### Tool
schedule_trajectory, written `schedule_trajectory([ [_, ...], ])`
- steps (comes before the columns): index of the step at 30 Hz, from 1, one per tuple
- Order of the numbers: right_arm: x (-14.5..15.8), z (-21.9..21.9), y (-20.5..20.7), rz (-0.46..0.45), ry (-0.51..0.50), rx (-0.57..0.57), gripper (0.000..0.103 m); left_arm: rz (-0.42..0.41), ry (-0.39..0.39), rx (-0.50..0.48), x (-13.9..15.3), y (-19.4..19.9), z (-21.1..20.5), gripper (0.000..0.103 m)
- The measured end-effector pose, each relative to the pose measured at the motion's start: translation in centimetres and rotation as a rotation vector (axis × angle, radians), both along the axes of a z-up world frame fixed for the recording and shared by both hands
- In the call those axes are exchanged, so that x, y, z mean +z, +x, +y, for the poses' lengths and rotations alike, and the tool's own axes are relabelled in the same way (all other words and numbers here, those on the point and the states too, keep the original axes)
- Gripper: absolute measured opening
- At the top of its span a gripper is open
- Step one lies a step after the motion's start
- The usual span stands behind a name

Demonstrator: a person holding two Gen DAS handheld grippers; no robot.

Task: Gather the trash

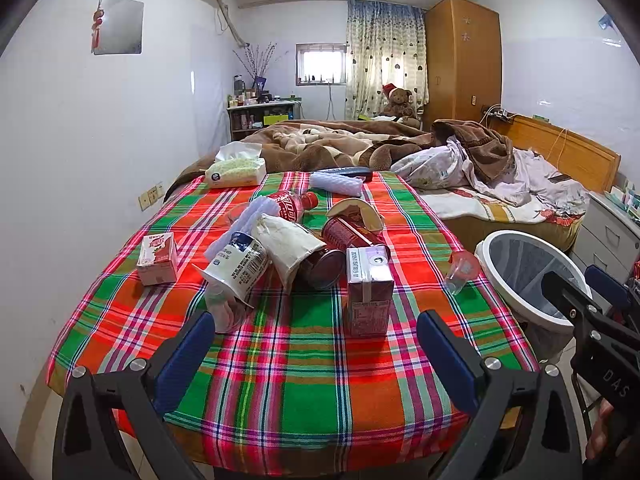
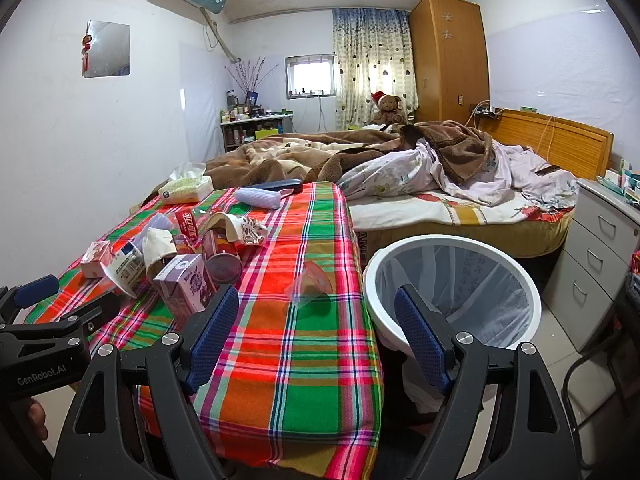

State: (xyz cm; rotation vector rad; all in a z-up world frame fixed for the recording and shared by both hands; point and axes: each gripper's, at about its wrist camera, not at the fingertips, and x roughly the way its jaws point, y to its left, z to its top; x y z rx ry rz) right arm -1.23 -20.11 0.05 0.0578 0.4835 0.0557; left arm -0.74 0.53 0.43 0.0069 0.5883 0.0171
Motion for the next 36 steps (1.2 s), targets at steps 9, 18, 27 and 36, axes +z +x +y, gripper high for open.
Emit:
schedule_trajectory([
  [9,0.03,0.02,0.01,-0.001,-0.001,-0.001,0.082,-0.001,-0.001,0.001,0.04,-0.15,0.06,0.102],
  [18,0.10,0.02,-0.04,-0.003,-0.002,-0.002,0.082,-0.001,-0.002,0.002,0.11,-0.09,0.25,0.102],
  [27,0.13,-0.02,-0.03,-0.003,-0.002,0.000,0.082,-0.001,-0.005,0.003,0.33,-0.09,0.39,0.102],
  [36,0.11,0.04,0.19,0.000,0.000,-0.002,0.082,0.002,-0.004,0.004,0.16,0.19,0.44,0.102],
])
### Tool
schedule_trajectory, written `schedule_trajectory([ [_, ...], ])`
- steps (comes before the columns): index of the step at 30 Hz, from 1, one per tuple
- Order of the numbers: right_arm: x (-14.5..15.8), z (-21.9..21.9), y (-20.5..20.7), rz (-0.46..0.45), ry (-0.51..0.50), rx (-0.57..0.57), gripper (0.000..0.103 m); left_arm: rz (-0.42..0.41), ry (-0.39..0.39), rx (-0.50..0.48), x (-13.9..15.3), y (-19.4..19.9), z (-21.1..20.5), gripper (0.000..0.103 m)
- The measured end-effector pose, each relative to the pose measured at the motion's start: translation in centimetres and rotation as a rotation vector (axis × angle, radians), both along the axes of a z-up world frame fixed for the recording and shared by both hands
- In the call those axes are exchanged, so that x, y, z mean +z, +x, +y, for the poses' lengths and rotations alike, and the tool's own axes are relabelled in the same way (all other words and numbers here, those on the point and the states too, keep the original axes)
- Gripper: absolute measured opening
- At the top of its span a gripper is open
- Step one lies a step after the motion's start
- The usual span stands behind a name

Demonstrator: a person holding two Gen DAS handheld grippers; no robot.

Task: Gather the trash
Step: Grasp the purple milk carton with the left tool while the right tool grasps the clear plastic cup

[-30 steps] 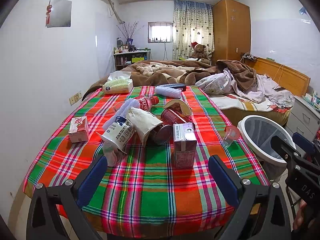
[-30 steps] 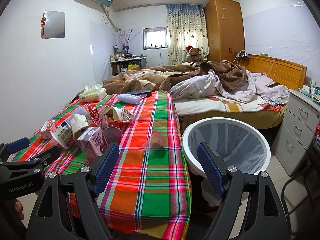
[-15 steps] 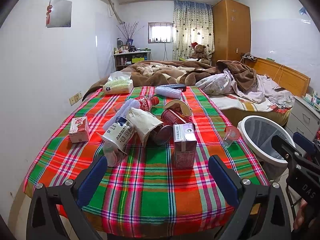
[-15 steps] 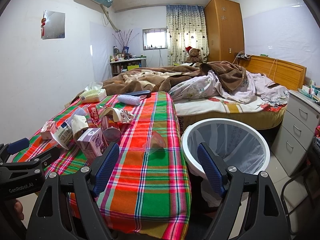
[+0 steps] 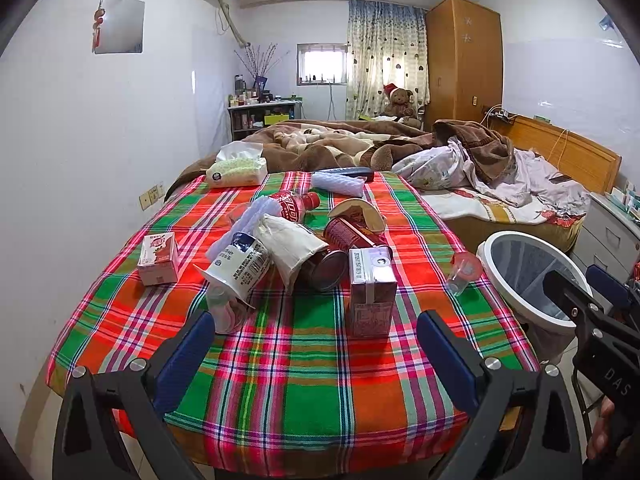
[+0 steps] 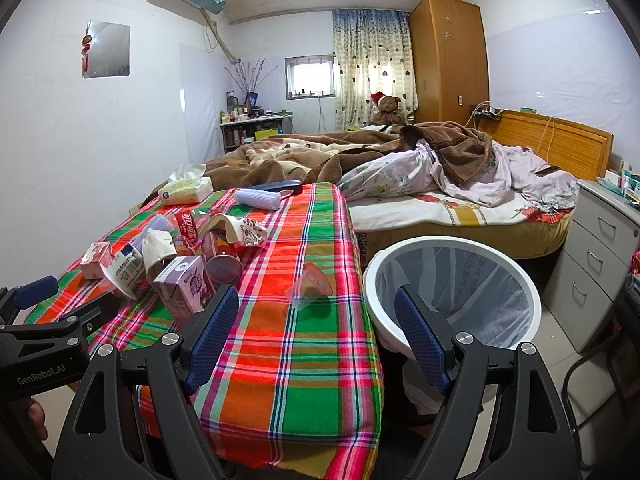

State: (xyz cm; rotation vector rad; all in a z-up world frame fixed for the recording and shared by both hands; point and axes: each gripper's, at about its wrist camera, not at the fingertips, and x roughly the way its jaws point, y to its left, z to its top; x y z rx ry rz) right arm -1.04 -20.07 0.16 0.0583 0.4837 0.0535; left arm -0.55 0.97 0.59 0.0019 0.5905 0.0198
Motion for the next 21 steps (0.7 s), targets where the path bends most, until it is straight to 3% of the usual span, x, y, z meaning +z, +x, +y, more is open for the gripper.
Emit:
schedule_trajectory([
  [5,-1.0,0.1,1.2,0.032,0.015,-0.006,0.082,0.016,-0.059,-0.035,-0.4,0.9,1.2,0.102],
  [13,-4.1,0.9,5.5,0.163,0.121,0.027,0.082,0.069,-0.097,-0.016,-2.1,4.5,4.9,0.099],
  [19,-5.7,1.4,8.4,0.230,0.146,-0.011,0.077,0.102,-0.146,-0.007,-3.2,6.8,7.2,0.098],
  [21,-6.1,1.5,9.0,0.244,0.145,-0.022,0.070,0.107,-0.181,-0.031,-3.4,7.1,7.4,0.098],
])
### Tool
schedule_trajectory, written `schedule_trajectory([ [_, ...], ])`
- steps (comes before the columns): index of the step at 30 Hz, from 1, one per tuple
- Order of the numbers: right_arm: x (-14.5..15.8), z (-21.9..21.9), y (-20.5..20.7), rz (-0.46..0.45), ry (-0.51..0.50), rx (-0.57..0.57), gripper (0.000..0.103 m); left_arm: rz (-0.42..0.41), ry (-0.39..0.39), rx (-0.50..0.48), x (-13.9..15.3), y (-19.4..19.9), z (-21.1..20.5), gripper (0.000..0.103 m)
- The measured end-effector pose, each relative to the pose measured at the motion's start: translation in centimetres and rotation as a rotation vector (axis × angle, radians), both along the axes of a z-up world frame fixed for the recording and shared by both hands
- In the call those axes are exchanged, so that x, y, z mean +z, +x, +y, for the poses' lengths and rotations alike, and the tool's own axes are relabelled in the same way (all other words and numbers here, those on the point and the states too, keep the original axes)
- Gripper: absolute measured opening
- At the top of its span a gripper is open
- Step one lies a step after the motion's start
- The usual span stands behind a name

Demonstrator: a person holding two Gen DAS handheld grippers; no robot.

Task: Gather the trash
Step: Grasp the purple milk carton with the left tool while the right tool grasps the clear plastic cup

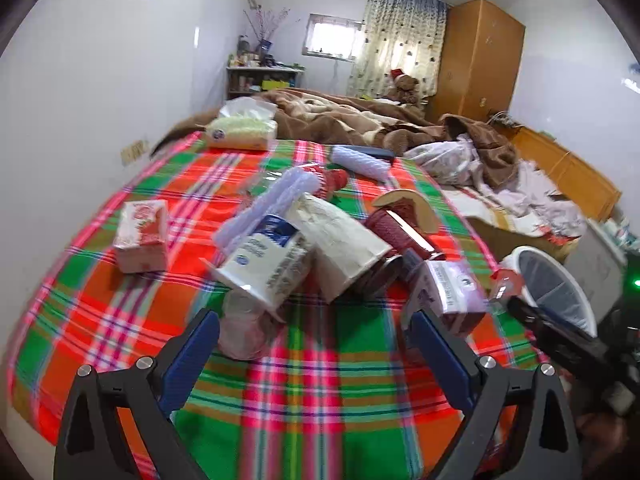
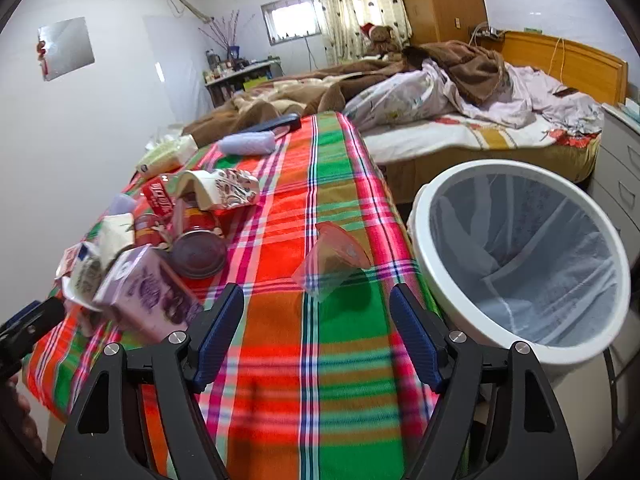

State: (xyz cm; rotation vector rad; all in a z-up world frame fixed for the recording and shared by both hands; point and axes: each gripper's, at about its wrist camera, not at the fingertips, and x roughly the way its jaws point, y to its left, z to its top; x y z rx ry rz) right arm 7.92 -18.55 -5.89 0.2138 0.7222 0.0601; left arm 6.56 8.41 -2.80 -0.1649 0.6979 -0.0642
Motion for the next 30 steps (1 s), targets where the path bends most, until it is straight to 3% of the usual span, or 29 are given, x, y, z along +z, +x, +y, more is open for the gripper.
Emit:
schedule_trajectory([
  [2,-0.3,-0.1,0.8,0.026,-0.008,-0.017,0.065,0.008,-0.010,-0.025,-0.2,0.4,-0.5,0.098],
  [8,-0.8,-0.1,2.2,0.069,-0.010,-0.020,0.063,0.016,-0.054,-0.117,-0.4,1.1,-2.5,0.098],
  [10,-1.1,-0.2,2.8,0.088,0.000,-0.015,0.055,0.021,-0.069,-0.149,-0.3,1.3,-3.5,0.098],
  [19,-0.9,-0.4,3.4,0.085,-0.018,0.003,0.054,0.036,-0.046,-0.222,-0.7,2.4,-7.1,0.095],
  [21,-0.9,-0.7,3.5,0.084,-0.010,0.002,0.054,0.044,-0.043,-0.216,-1.0,2.8,-7.5,0.084],
  [25,-0.6,-1.2,3.7,0.073,0.002,-0.002,0.054,0.059,-0.009,-0.200,-1.6,3.8,-8.1,0.074],
  [26,-0.5,-1.2,3.7,0.068,0.002,-0.001,0.054,0.062,-0.010,-0.201,-1.7,3.9,-8.3,0.065],
  [28,-0.3,-1.3,3.5,0.058,0.000,0.000,0.054,0.068,-0.003,-0.203,-1.9,4.1,-8.6,0.060],
  [30,-0.1,-1.5,3.3,0.048,0.001,0.001,0.054,0.074,0.004,-0.217,-2.0,4.2,-9.0,0.048],
])
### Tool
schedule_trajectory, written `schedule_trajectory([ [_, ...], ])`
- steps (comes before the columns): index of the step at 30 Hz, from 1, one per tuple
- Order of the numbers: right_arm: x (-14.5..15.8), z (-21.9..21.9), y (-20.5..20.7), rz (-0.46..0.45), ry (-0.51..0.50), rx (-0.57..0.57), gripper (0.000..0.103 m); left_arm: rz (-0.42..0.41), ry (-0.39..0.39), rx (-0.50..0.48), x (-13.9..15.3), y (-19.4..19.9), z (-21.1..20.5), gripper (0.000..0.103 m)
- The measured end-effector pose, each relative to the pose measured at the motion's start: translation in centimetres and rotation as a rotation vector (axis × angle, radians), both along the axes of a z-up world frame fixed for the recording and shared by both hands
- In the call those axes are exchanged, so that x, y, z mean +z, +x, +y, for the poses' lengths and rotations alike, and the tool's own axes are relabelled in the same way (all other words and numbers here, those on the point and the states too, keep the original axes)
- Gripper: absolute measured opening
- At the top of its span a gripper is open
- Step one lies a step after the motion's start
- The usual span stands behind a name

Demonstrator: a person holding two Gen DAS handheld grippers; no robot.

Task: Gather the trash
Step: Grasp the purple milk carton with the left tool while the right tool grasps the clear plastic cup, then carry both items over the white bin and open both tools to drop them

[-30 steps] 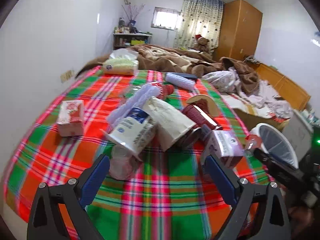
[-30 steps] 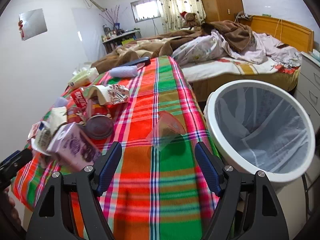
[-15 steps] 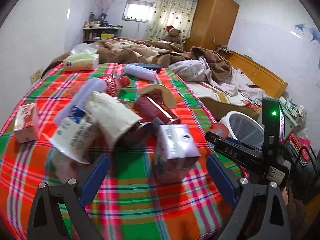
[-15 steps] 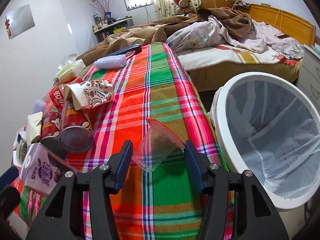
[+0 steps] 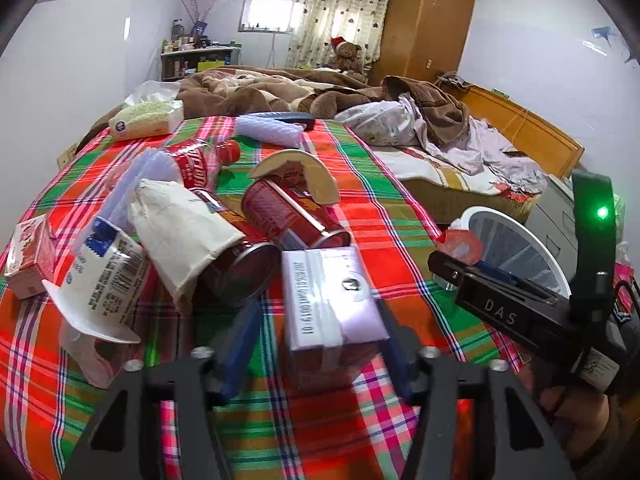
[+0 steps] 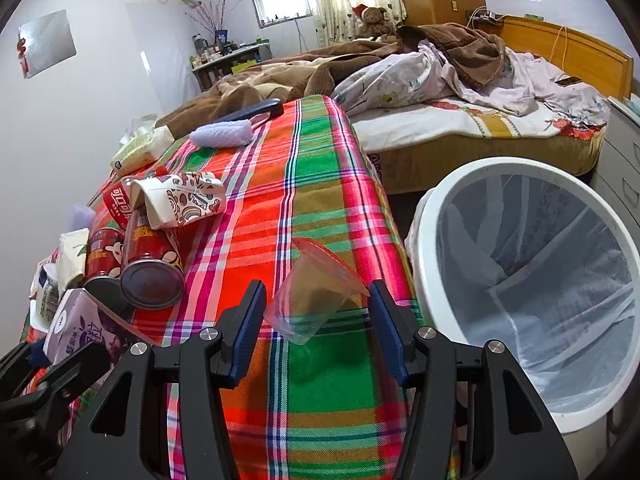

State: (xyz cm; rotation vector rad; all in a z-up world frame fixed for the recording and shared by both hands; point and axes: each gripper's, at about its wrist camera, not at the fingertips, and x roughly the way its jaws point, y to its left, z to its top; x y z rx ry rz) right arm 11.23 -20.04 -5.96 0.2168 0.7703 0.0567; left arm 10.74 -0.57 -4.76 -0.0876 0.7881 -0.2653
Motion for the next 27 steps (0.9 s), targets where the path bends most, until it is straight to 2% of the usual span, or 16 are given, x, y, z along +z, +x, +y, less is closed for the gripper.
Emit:
schedule_trajectory([
  [5,0.5,-0.6,-0.5,-0.022,-0.001,-0.009,0.054,-0.014,0.007,-0.009,0.4,-0.3,-0.6,0.037],
  [18,2.5,-3.0,-2.0,-0.080,0.015,-0.050,0.054,-0.111,0.026,-0.049,4.2,-2.2,-3.2,0.037],
  [27,4.3,-6.6,-3.5,-0.132,0.018,-0.114,0.054,-0.150,0.024,-0.150,6.5,-2.2,-7.9,0.037],
])
